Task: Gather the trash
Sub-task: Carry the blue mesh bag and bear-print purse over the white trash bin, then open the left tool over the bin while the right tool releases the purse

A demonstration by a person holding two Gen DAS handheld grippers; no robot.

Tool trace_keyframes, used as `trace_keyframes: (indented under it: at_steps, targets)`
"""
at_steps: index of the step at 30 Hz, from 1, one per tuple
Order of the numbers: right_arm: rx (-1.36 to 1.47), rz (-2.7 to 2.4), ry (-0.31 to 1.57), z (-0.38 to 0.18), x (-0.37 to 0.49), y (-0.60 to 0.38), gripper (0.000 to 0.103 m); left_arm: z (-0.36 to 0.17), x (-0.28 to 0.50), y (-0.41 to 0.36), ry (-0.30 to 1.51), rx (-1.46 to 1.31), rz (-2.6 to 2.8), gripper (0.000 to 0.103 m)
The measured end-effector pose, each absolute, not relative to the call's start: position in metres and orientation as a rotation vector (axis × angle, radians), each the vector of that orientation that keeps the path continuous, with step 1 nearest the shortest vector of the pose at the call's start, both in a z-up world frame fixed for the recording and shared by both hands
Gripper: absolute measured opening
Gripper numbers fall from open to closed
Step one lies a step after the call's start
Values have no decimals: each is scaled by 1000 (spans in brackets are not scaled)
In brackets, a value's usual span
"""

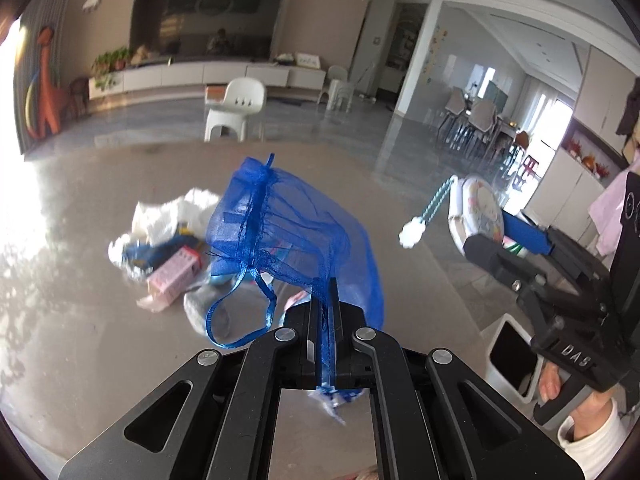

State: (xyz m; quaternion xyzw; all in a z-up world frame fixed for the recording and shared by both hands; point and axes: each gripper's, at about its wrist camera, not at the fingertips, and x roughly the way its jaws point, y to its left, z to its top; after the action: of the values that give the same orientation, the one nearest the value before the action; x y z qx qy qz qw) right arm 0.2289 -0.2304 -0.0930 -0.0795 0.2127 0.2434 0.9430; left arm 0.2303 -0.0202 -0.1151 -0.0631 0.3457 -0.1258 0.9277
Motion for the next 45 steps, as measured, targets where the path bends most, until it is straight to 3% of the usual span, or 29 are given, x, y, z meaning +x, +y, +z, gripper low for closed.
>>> trace_keyframes:
  at_steps: [14,30,45]
  targets:
    - [-128,273,382,-68,162,-335,55,-81,211,-144,645,-29,-500,1]
    - [-2,-72,448,-120,113,-461,55,-137,200,-329,754,116,-823,2]
    - [81,-211,529,-187,98,-564,55,-208,208,-455,876,268,-950,4]
